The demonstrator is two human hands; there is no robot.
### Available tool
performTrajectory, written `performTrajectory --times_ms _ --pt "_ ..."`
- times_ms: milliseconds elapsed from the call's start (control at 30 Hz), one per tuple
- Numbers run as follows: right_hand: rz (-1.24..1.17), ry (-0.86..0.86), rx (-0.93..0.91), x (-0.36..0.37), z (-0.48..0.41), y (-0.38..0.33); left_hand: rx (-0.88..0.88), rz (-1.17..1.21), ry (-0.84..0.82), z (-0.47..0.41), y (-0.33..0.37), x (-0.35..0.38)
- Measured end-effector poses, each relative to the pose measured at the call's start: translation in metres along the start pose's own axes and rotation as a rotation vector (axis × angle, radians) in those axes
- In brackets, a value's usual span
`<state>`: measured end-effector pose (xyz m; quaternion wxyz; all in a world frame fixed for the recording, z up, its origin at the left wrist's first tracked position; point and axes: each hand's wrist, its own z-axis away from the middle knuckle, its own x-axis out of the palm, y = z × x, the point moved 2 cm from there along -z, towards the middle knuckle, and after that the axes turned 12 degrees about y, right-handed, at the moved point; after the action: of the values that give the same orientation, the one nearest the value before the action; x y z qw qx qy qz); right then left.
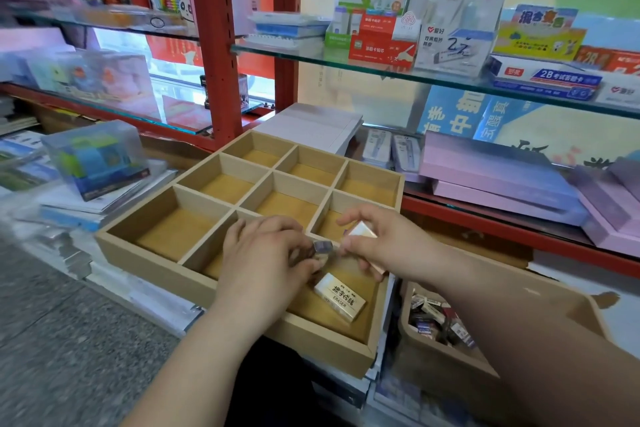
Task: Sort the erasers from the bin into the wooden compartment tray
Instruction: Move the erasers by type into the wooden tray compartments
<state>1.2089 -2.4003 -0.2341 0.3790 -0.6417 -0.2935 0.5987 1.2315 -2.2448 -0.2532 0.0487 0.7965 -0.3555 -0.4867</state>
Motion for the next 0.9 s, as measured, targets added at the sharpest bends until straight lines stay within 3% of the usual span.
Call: performTrajectory --times_ms 167,300,467,700,833,900 --pt "-0.189 0.156 0.064 -0.014 -0.009 0.005 -0.153 0.307 0.075 -0.01 -0.002 -0.009" --pt "-0.289 0.148 0.063 -0.018 -0.013 0.004 -0.202 0.44 0.078 -0.021 -0.009 -0.016" --pt "-0.239 0.054 -0.002 -0.006 -0.021 -0.008 -0.21 0.326 0.026 -0.028 -0.03 -0.031" --pt "-0.045 0.094 0.048 0.0 -0.03 -0.008 -0.155 0.013 -0.112 -0.017 -0.046 -0.028" --pt "-0.139 0.117 0.066 -0.007 -0.025 -0.012 -0.113 -0.073 -0.112 -0.016 -0.046 -0.02" --pt "-0.074 0.019 0.033 -0.005 -0.016 -0.018 -0.123 -0.099 -0.118 -0.015 -0.046 -0.018"
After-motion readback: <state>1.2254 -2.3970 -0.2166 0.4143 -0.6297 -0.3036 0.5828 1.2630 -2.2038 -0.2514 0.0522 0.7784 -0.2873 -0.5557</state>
